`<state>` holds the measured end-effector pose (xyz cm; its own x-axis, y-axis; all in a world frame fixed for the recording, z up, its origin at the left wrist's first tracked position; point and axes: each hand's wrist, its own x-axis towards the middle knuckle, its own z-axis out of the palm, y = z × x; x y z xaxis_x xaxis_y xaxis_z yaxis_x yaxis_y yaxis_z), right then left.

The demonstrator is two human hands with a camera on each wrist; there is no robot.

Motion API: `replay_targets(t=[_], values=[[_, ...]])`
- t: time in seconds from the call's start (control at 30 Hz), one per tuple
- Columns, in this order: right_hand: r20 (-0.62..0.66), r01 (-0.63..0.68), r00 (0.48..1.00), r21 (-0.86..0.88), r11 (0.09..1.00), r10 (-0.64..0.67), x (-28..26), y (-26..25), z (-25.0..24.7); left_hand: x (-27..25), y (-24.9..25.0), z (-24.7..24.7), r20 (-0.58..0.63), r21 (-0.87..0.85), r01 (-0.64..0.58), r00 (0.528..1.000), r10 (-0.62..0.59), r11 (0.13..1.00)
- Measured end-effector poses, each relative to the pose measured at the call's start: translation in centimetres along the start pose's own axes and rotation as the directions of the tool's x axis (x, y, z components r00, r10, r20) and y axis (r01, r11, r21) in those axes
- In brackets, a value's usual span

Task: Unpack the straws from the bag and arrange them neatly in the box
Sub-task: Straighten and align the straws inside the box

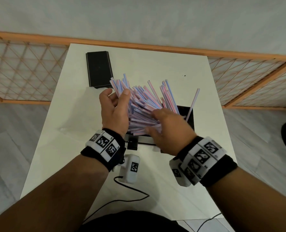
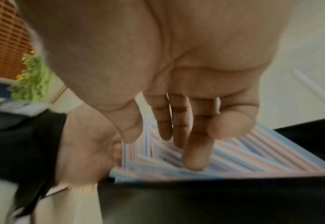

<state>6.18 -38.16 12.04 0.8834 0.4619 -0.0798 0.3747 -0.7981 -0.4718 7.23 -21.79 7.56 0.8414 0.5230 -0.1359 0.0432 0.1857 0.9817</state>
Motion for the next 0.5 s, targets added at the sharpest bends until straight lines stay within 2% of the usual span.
replay_targets(t=[0.07,0.13,0.2,0.23,0.27,0.33,0.43,0.5], values=[[-0.197,-0.101,0.975,0.030,0.994,0.105,-0.1,1.7,-1.8,0.1,-0.1,-0.1,0.003,0.003,0.021,1.000,-0.021,1.000],[-0.294,-0.357,0.885,0.068,0.932,0.360,0.2,4.2,-4.1,0.3,0.0,-0.2,0.003,-0.013,0.040,0.999,-0.040,0.999],[-0.207,-0.592,0.775,0.093,0.801,0.597,0.9,7.0,-5.6,0.6,0.0,-0.2,-0.007,-0.021,0.070,0.997,-0.070,0.997],[-0.126,-0.649,0.746,0.083,0.756,0.654,1.2,8.1,-5.9,0.7,0.6,-0.2,-0.013,-0.026,0.085,0.996,-0.085,0.996],[-0.045,-0.669,0.737,0.090,0.738,0.674,1.6,8.9,-6.0,1.0,1.0,-0.2,-0.014,-0.041,0.106,0.994,-0.106,0.994],[0.069,-0.639,0.765,0.207,0.740,0.641,2.3,10.0,-5.8,1.2,1.9,-0.1,-0.010,-0.045,0.132,0.991,-0.132,0.990],[0.050,-0.543,0.834,0.258,0.799,0.550,3.4,10.5,-5.6,1.6,2.4,-0.2,0.053,-0.022,0.177,0.983,-0.176,0.984],[0.016,-0.493,0.861,0.271,0.827,0.508,3.7,9.9,-5.7,1.6,2.3,-0.2,0.099,0.047,0.174,0.979,-0.178,0.984]])
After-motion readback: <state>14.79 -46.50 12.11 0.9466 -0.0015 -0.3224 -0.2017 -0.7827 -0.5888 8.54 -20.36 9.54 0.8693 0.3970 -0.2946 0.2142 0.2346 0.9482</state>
